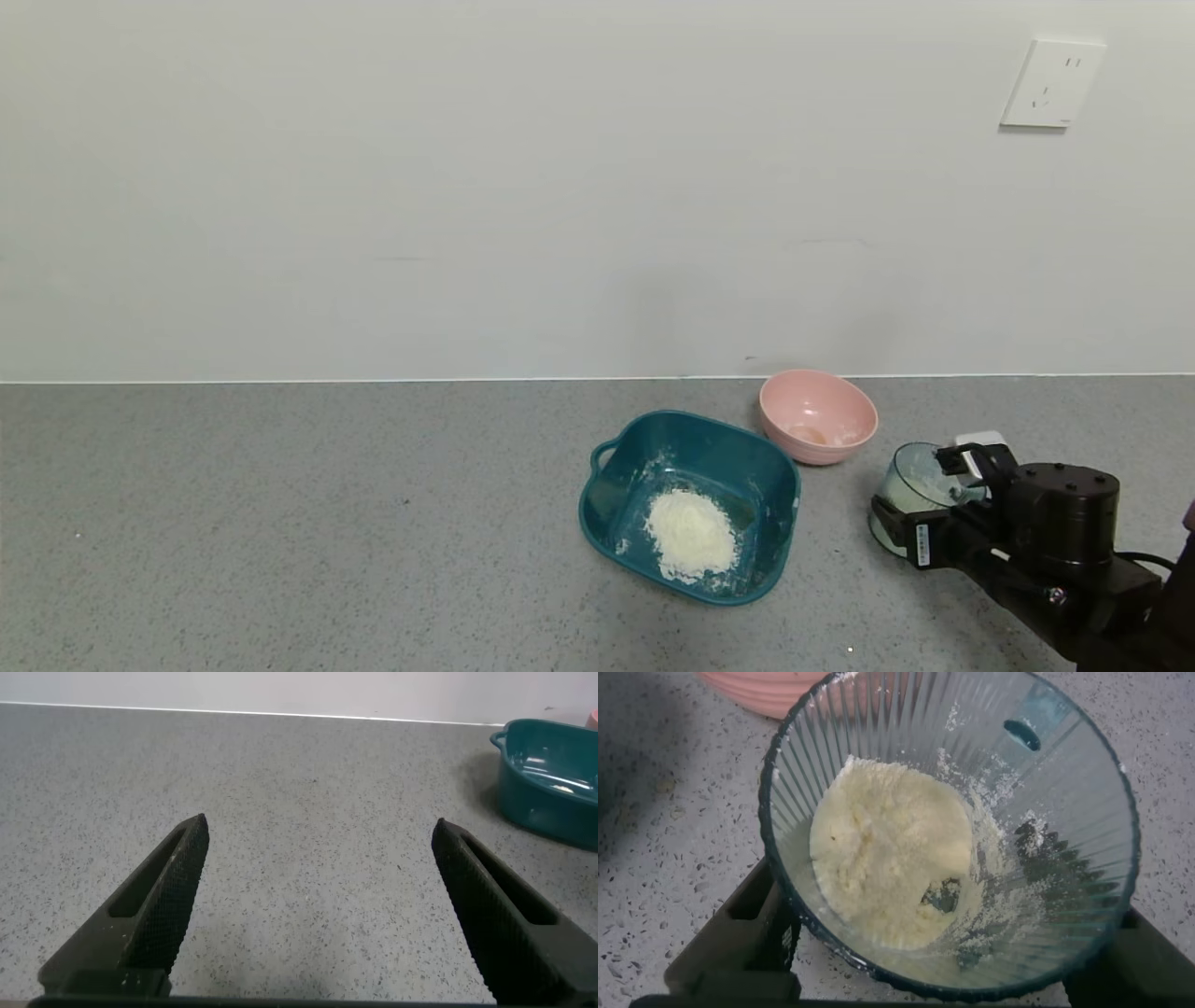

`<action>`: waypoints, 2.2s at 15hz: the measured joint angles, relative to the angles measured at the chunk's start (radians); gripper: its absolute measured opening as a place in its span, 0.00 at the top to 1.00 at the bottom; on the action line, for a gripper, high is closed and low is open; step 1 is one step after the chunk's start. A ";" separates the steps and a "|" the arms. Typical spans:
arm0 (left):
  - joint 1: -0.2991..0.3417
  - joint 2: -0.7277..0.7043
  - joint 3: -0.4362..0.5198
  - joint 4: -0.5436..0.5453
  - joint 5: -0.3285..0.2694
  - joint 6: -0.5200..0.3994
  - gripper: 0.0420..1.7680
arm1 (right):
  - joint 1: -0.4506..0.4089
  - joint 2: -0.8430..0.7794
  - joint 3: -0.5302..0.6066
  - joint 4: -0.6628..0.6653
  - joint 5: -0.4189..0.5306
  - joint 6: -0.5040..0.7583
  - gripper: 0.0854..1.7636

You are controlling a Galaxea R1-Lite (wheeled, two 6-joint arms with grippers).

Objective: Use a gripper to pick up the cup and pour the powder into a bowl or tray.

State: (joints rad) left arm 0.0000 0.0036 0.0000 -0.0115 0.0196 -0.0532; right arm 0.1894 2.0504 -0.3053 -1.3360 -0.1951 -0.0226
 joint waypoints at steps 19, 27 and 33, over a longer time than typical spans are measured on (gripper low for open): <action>0.000 0.000 0.000 0.001 0.000 0.000 0.03 | 0.019 -0.249 0.170 0.003 -0.007 -0.014 0.04; 0.000 0.000 0.000 0.001 0.000 0.000 0.03 | 0.000 -0.438 0.285 0.021 -0.012 -0.015 0.04; 0.000 0.000 0.000 0.000 0.000 0.000 0.03 | -0.023 -0.627 0.305 0.146 -0.019 -0.016 0.04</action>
State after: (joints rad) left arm 0.0000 0.0036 0.0000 -0.0111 0.0191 -0.0528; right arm 0.1668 1.4238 -0.0004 -1.1900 -0.2136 -0.0389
